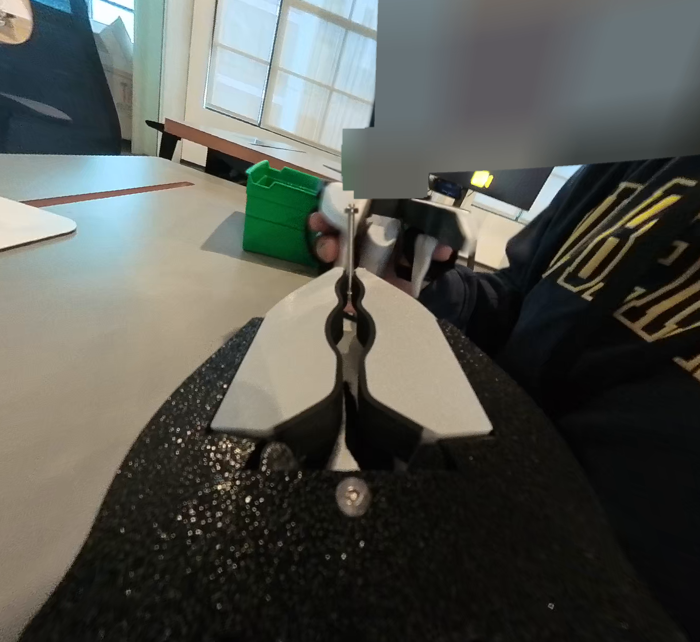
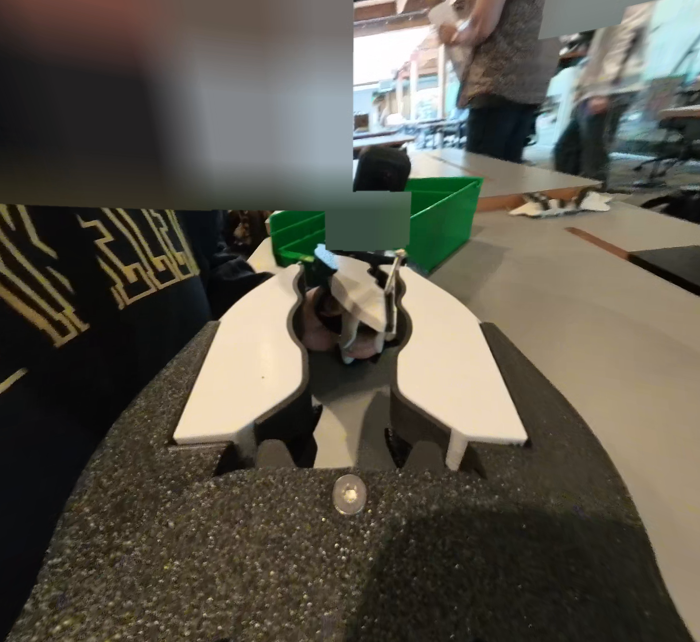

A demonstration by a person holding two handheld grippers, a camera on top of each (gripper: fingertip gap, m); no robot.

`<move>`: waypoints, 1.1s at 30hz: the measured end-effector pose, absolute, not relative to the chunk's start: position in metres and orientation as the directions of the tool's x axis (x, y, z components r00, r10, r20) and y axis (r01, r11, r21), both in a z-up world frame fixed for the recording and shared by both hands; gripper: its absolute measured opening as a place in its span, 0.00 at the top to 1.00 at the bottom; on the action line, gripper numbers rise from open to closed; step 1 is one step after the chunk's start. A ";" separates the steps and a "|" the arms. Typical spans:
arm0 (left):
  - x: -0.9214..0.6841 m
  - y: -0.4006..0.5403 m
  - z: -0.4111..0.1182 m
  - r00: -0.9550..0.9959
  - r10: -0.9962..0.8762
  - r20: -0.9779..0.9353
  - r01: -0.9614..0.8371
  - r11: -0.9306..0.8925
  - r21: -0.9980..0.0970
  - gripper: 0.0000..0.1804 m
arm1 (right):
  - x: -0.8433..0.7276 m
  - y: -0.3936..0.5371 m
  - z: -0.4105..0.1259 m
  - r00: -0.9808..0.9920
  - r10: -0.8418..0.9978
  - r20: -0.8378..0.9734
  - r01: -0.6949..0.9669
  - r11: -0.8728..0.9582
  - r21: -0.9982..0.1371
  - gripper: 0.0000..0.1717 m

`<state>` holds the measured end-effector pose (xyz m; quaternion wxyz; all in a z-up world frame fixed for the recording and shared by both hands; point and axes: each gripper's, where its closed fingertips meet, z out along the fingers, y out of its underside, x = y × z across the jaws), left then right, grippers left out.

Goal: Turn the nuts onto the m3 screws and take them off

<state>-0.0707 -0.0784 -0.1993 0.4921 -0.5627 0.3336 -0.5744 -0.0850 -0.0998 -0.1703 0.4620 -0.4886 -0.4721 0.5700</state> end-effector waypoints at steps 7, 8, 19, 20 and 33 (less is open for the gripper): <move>-0.067 -0.080 -0.202 0.109 -0.944 0.310 0.162 -0.291 -0.943 1.00 | -0.108 -0.088 -0.165 -0.060 0.993 -0.097 -0.059 -0.101 -0.993 0.67; -0.067 -0.080 -0.202 0.109 -0.944 0.310 0.163 -0.291 -0.943 1.00 | -0.113 -0.090 -0.167 -0.073 0.992 -0.102 -0.045 -0.106 -0.993 0.66; -0.067 -0.079 -0.203 0.107 -0.944 0.314 0.159 -0.295 -0.942 1.00 | -0.092 -0.088 -0.167 -0.033 0.994 -0.108 -0.085 -0.110 -0.990 0.70; -0.066 -0.080 -0.203 0.106 -0.944 0.313 0.158 -0.295 -0.942 1.00 | -0.099 -0.088 -0.167 -0.042 0.994 -0.100 -0.073 -0.103 -0.992 0.69; -0.067 -0.078 -0.203 0.106 -0.941 0.321 0.164 -0.302 -0.939 1.00 | -0.085 -0.089 -0.169 -0.090 0.982 -0.169 -0.107 -0.178 -0.978 0.76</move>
